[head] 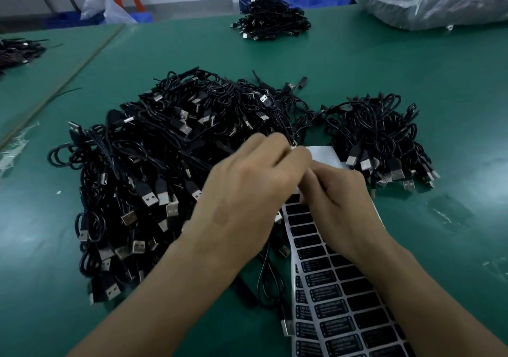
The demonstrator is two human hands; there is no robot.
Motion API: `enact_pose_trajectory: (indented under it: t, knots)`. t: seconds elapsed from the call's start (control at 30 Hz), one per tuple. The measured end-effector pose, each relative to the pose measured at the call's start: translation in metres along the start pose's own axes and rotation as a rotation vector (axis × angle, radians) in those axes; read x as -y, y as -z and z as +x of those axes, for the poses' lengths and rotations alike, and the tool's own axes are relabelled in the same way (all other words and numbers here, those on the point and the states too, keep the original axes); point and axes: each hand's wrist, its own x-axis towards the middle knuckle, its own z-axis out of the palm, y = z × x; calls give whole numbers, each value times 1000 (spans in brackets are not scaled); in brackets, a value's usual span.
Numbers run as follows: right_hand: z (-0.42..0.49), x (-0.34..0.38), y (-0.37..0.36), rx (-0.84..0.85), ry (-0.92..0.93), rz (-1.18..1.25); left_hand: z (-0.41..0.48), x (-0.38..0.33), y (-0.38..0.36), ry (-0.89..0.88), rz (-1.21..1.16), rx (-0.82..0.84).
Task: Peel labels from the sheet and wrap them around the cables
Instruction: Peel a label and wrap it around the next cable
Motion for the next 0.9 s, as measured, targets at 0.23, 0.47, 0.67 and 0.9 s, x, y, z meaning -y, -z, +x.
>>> enact_pose_trajectory:
  t: [0.23, 0.47, 0.67, 0.9]
  knots:
    - [-1, -6, 0, 43, -109, -67, -1, 28, 17, 485, 349, 160]
    - [-3, -8, -2, 59, -154, -61, 3, 37, 21, 649, 491, 438]
    - [-3, -8, -2, 60, -119, -78, 6, 27, 29, 638, 249, 228]
    - [-1, -2, -3, -4, -45, 77, 9, -9, 32, 277, 70, -22]
